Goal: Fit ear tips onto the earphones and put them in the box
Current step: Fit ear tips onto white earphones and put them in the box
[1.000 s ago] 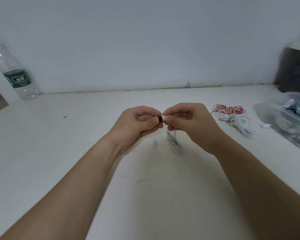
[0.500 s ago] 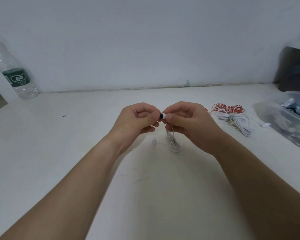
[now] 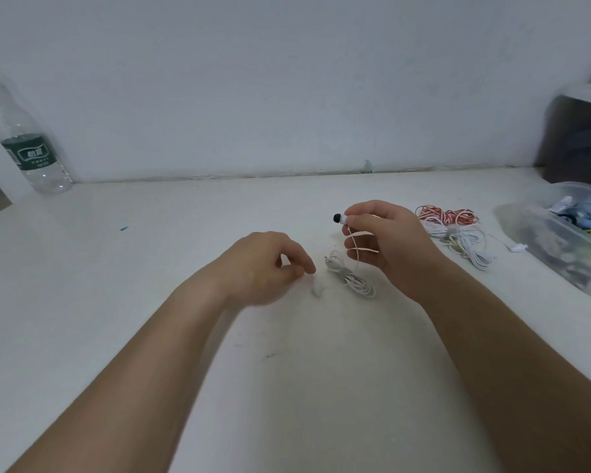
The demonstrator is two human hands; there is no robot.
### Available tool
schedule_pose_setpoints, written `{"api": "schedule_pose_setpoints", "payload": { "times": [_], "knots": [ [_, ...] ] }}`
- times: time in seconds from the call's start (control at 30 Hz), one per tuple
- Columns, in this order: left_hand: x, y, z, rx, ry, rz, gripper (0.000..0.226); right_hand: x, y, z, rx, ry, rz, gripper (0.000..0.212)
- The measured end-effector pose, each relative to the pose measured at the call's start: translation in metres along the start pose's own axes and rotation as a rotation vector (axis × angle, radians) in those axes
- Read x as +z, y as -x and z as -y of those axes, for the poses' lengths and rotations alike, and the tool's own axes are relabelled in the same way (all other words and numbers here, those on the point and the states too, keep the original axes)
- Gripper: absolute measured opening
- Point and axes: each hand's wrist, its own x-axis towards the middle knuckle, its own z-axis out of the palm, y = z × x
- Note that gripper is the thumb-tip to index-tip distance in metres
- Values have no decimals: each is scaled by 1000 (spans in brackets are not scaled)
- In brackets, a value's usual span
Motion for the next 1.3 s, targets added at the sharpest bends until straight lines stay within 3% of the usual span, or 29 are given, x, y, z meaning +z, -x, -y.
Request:
{"api": "schedule_pose_setpoints", "payload": {
  "times": [0.2,0.43,0.6,0.93,1.07,1.3],
  "knots": [
    [0,5,-7,43,53,87,19,2,0,1,-17,174,8,25],
    [2,5,-10,65,71,43,11,5,-1,-10,-191,476,0,14],
    [-11,11,-13,79,467,21,10,11,-1,-18,-303,663,45,8],
    [-10,7,-3,-143,872,22,12,17,6,-20,-427,924,154,8],
    [-12,6,0,-200,985,26,12,16,5,-21,-420,908,135,21],
    [-10,3,1,-230,989,-53,16,24,5,-19,-401,586,85,16]
  ]
}}
